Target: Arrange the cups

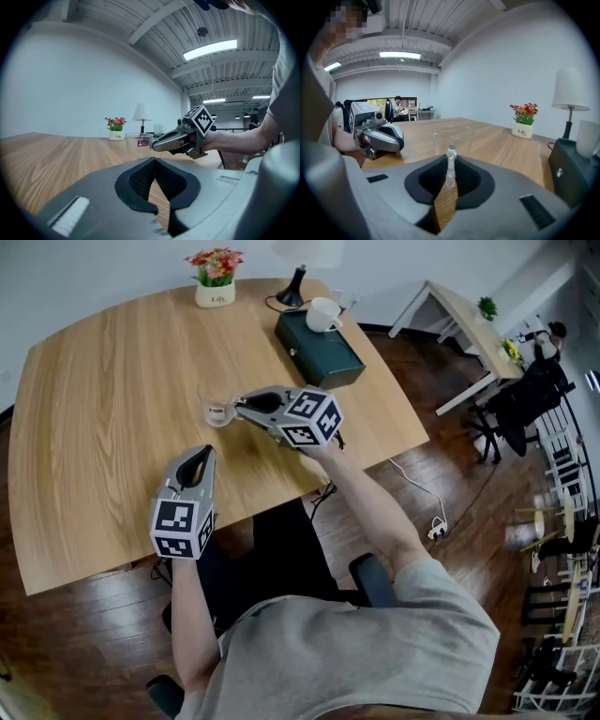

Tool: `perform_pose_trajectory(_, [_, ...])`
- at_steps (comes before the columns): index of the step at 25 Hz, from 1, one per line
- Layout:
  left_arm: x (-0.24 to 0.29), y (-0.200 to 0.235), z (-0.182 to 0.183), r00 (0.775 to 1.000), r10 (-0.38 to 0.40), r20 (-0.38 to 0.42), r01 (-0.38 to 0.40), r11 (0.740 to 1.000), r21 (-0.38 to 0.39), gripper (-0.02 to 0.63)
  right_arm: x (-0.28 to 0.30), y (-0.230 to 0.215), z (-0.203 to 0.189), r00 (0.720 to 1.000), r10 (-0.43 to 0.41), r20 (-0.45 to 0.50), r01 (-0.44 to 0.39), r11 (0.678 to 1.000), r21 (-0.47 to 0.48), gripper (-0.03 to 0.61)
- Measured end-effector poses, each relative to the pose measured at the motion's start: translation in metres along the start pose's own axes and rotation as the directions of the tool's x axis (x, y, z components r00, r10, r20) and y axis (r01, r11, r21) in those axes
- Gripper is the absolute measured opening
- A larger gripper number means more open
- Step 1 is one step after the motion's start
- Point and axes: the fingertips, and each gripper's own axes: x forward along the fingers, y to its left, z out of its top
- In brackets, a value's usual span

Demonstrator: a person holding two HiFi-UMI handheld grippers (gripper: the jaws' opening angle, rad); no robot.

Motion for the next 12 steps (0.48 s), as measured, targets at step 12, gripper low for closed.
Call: perform_pose_trajectory(12, [0.006, -0.004, 0.004, 1.0, -0.006, 0.004, 0.006, 1.0, 0.002, 0.011, -0.19, -0.172, 0.023, 0.845, -0.508, 0.168, 0.483, 0.859, 0.169, 0.049])
